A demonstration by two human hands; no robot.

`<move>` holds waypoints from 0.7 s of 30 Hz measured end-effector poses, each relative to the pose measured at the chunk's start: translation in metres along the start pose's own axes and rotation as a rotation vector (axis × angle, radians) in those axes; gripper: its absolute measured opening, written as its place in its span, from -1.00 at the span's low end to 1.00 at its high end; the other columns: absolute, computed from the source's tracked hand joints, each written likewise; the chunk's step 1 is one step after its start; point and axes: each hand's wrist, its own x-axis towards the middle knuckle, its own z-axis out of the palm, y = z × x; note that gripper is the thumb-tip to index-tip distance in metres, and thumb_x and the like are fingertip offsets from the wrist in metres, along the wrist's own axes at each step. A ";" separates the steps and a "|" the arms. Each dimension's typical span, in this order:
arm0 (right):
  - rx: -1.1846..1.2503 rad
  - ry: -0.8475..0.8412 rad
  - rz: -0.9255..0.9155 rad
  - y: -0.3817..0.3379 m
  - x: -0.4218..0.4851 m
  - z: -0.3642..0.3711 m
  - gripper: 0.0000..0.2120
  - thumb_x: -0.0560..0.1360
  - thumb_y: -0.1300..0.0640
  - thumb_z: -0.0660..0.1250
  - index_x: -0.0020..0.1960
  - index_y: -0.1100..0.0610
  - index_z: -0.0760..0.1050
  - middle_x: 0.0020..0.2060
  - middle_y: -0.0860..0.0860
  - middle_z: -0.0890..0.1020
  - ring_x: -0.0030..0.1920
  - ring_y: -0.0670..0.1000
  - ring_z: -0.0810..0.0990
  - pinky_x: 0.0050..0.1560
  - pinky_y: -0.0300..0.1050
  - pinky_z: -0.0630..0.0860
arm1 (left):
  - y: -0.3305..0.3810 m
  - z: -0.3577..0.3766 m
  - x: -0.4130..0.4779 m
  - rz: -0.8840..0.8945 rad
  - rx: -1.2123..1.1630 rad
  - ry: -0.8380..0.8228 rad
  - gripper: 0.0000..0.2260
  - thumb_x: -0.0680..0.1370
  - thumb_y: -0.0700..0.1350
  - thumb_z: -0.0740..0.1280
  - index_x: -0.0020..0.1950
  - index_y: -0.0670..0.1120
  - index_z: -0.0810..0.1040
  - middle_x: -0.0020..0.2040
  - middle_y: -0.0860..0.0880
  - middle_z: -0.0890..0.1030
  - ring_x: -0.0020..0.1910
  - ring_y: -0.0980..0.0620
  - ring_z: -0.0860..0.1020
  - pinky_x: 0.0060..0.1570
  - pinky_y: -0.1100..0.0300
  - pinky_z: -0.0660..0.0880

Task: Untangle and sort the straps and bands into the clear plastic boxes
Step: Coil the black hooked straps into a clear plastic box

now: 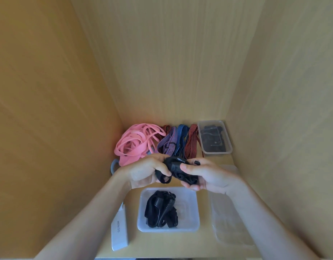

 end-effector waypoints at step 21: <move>0.040 0.863 -0.368 0.062 0.020 0.068 -0.85 0.59 -0.02 0.32 0.10 0.02 0.45 -0.11 -0.11 0.68 -0.03 -0.08 0.66 -0.01 -0.08 0.59 | -0.045 0.070 0.019 0.215 -0.519 0.465 -0.80 0.53 -0.16 0.47 0.08 -0.18 0.53 -0.10 -0.20 0.63 -0.11 -0.13 0.61 -0.10 0.05 0.54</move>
